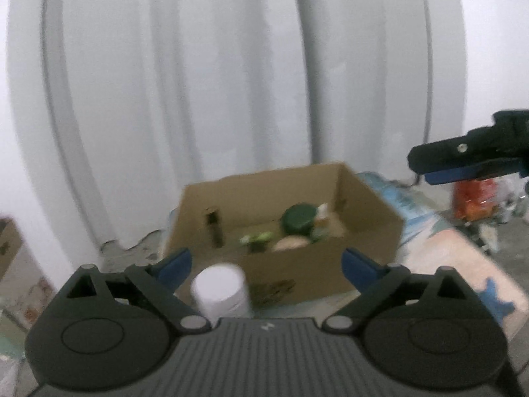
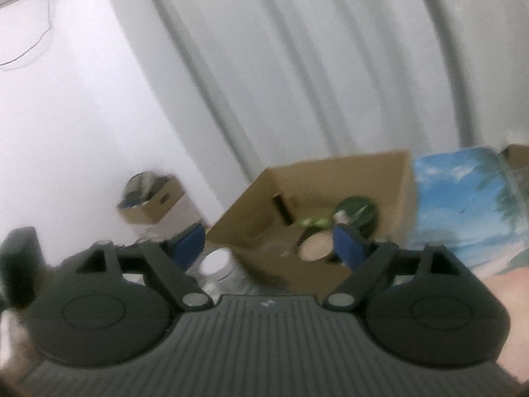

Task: Organize rigid objects
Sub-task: 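Move the right gripper to the white-capped supplement bottle and close on it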

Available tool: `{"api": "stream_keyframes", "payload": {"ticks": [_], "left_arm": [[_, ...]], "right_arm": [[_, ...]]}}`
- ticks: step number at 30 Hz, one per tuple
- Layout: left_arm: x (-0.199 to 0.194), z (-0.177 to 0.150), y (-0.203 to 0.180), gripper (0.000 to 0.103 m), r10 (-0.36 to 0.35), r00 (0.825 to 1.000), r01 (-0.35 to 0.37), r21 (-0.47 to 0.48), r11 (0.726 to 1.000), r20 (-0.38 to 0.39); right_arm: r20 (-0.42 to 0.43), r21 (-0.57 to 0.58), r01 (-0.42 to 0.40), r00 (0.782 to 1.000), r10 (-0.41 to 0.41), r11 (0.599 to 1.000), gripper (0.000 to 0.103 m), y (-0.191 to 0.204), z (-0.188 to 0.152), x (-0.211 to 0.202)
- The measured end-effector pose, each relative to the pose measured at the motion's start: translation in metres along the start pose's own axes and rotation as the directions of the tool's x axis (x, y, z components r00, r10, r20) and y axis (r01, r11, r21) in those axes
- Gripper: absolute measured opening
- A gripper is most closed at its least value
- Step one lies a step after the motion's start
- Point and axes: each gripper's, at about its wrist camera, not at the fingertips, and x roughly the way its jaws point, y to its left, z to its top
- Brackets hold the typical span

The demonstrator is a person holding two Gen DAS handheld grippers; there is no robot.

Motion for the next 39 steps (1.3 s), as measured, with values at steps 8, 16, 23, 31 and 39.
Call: {"api": "stream_keyframes", "payload": {"ticks": [8,16,23,31,39], "left_arm": [[0.023,-0.026,0.016,0.098,0.06,0.996,-0.062,-0.025,0.998,-0.065],[0.054,-0.049,0.032,0.087,0.02,0.996,-0.025,-0.059,0.998,-0.083],[0.078,-0.055,0.035,0.075,-0.019,0.997,0.015,-0.044,0.999,-0.081],[0.099,-0.061,0.036,0.062,-0.039,0.995,0.035,-0.048,0.998,-0.087],[0.101,-0.065,0.036,0.053,-0.057,0.995,0.052,-0.067,0.996,-0.08]], "right_arm": [[-0.129,-0.053,-0.077,0.989,0.07,0.996,0.086,0.047,-0.018,0.062],[-0.189,-0.156,-0.065,0.981,0.035,0.986,0.085,0.089,-0.025,0.124],[-0.232,-0.222,-0.026,0.972,-0.027,0.975,0.076,0.102,-0.031,0.174],[-0.264,-0.256,-0.002,0.962,-0.068,0.967,0.066,0.104,-0.039,0.201],[-0.292,-0.279,-0.002,0.953,-0.083,0.96,0.059,0.105,-0.044,0.215]]}}
